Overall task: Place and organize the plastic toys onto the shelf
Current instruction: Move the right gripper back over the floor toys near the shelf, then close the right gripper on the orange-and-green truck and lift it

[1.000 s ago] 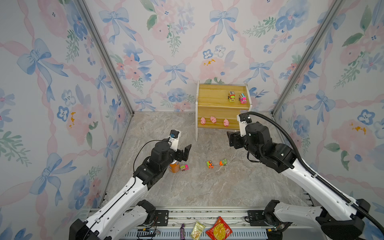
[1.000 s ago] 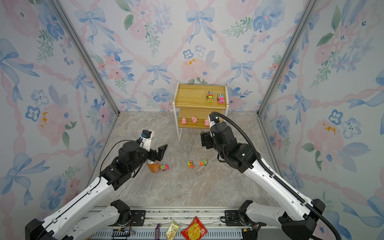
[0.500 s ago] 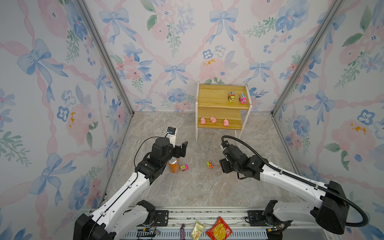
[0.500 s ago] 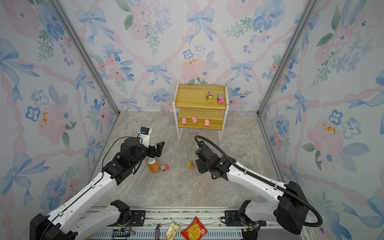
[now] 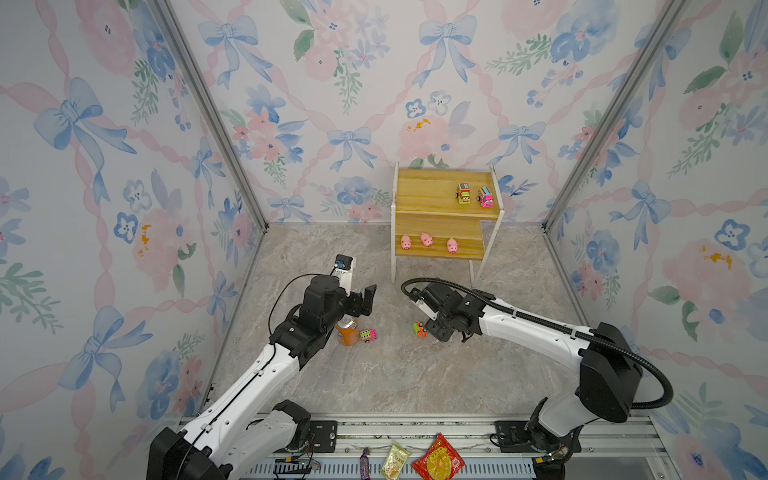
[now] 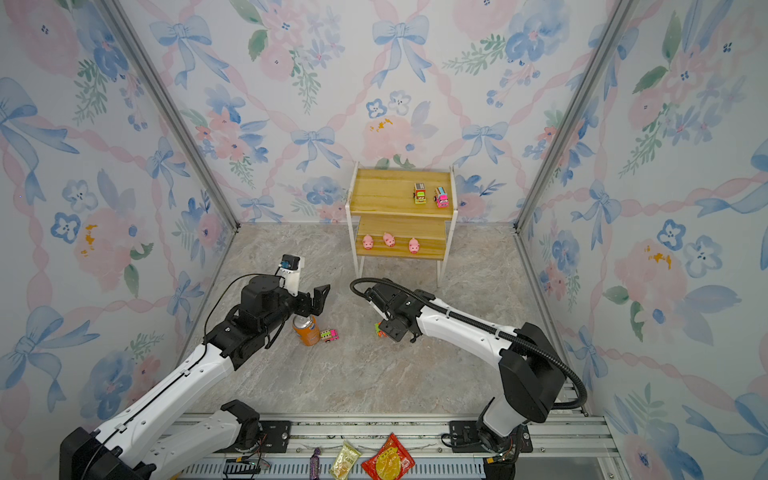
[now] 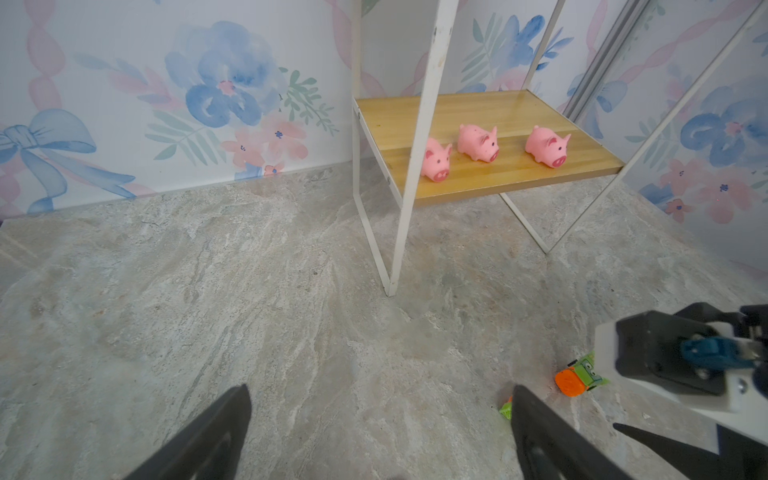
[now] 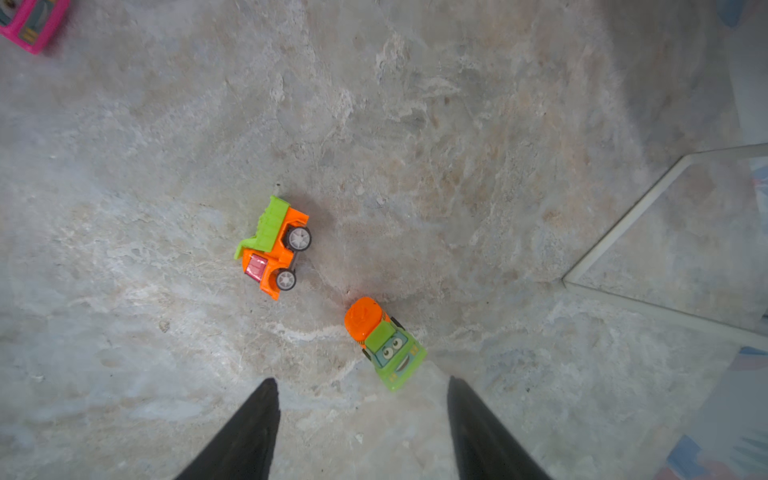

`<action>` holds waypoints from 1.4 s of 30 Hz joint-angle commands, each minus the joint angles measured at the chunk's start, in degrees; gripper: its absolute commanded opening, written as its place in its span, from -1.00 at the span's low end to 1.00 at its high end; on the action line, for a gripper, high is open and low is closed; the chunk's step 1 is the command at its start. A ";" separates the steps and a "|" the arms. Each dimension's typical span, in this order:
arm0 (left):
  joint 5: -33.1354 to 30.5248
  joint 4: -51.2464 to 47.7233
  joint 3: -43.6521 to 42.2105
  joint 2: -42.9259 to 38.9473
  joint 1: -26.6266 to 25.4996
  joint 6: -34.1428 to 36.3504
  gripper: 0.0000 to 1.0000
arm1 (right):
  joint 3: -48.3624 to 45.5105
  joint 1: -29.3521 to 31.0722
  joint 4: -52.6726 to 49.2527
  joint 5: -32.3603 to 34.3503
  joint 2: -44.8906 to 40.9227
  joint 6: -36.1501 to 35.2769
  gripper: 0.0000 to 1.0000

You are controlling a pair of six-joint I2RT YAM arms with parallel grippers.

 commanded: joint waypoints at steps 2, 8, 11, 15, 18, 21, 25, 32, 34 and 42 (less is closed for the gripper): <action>0.92 -0.37 1.40 0.35 0.29 -0.56 0.96 | 3.19 -0.44 -5.85 3.11 5.30 -8.70 0.32; 1.09 -0.28 1.41 0.57 0.39 -0.53 0.96 | 5.27 -1.35 -7.28 2.83 9.20 -11.92 0.25; 1.07 -0.31 1.49 0.72 0.37 -0.57 0.96 | 6.19 -2.29 -7.85 2.30 10.20 -13.25 0.22; 1.31 -0.33 1.49 0.50 0.65 -0.62 0.96 | 6.56 -3.33 -9.17 2.08 11.58 -14.67 0.18; 1.24 -0.31 1.54 0.63 0.82 -0.75 0.96 | 7.07 -3.83 -9.67 1.93 12.66 -15.61 0.13; 1.83 -0.36 1.67 1.05 0.92 -0.80 0.96 | 8.01 -3.99 -9.82 1.10 13.41 -16.60 0.09; 1.68 -0.33 1.62 0.97 1.07 -0.89 0.96 | 8.61 -4.26 -10.02 0.69 14.77 -17.36 0.03; 1.96 -0.33 1.67 1.04 1.32 -0.97 0.96 | 9.53 -4.64 -10.02 0.34 16.77 -17.76 -0.07; 1.96 -0.31 1.67 1.09 1.43 -0.97 0.96 | 10.10 -4.74 -10.37 0.07 17.20 -17.98 -0.13; 2.04 -0.31 1.67 0.98 1.52 -0.98 0.96 | 9.99 -5.21 -11.26 1.15 18.38 -18.03 -0.17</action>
